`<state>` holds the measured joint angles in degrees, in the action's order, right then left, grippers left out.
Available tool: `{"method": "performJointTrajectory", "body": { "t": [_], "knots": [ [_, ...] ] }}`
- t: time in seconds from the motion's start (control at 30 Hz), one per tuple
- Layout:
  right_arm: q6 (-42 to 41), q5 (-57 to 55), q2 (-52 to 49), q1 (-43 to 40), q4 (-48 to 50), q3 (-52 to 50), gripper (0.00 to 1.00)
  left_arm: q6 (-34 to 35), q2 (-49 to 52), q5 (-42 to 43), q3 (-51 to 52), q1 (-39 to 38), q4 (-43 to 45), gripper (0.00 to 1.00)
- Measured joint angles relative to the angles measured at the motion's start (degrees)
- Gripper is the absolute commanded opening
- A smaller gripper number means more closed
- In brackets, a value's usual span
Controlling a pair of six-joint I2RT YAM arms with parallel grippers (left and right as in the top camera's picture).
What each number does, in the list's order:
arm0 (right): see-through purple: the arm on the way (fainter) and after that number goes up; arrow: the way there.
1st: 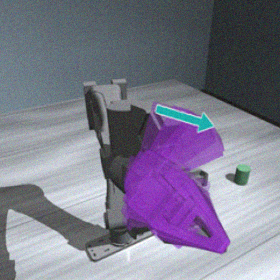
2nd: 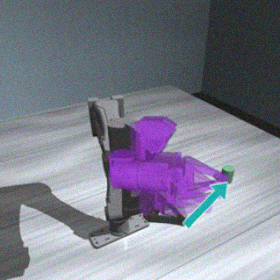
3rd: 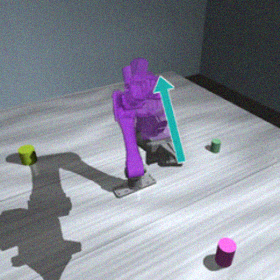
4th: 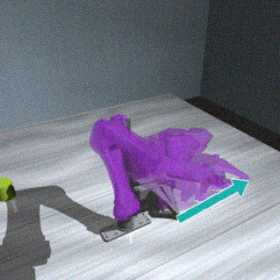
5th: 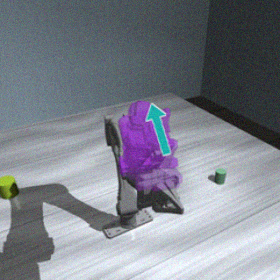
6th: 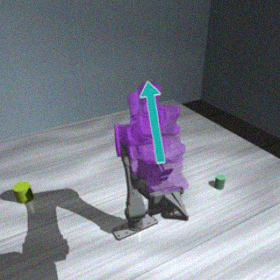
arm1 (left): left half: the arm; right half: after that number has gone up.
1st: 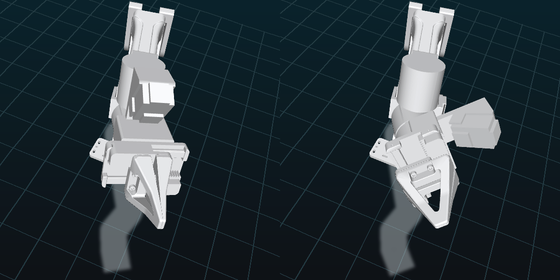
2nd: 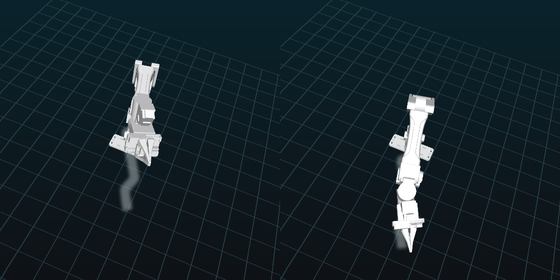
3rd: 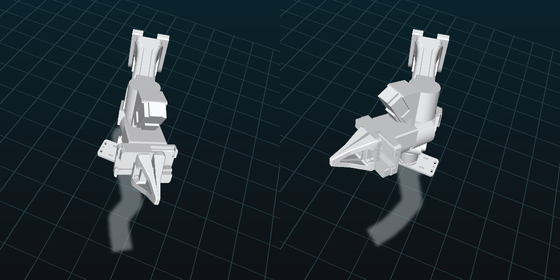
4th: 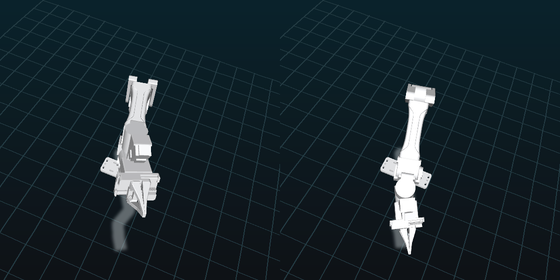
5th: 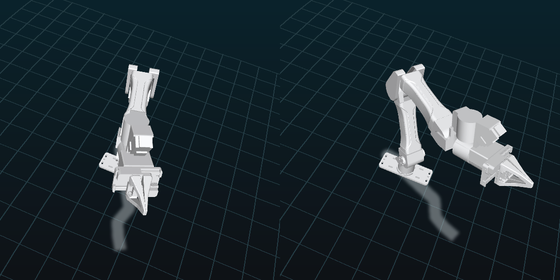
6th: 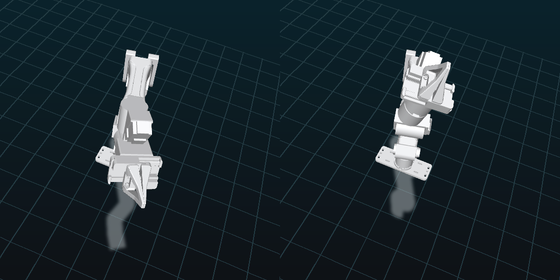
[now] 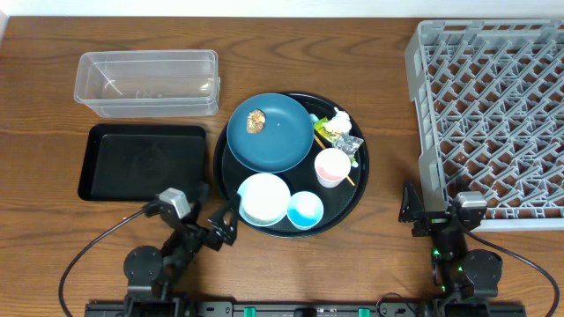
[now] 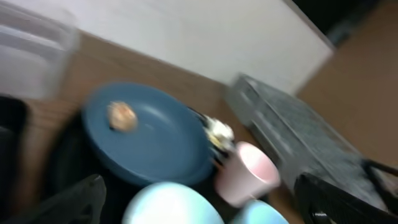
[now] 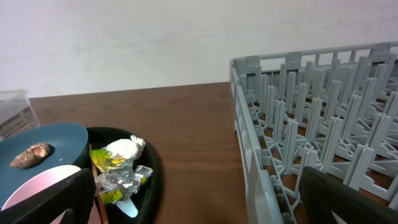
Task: Sort waste into correct bins and load items into the dishwasher rack
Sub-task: 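Move the left gripper to the blue plate rim and grasp it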
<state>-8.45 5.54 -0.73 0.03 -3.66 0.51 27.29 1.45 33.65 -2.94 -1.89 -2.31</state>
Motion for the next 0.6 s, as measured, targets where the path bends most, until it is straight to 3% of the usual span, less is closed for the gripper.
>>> {"method": "performJointTrajectory", "body": {
  "t": [0.17, 0.3, 0.6],
  "knots": [
    [0.00, 0.00, 0.00, 0.00, 0.00, 0.00, 0.99, -1.18, 2.82, 4.39, -12.87, 0.00, -12.85, 0.98],
    [0.00, 0.00, 0.00, 0.00, 0.02, 0.00, 0.99, -5.86, 8.94, 2.73, -29.68, 0.00, -29.94, 0.98],
    [0.00, -0.02, -0.02, 0.00, 0.07, -0.04, 0.99, -17.20, 33.31, -5.51, -68.06, 0.00, -65.53, 0.98]
  ]
}}
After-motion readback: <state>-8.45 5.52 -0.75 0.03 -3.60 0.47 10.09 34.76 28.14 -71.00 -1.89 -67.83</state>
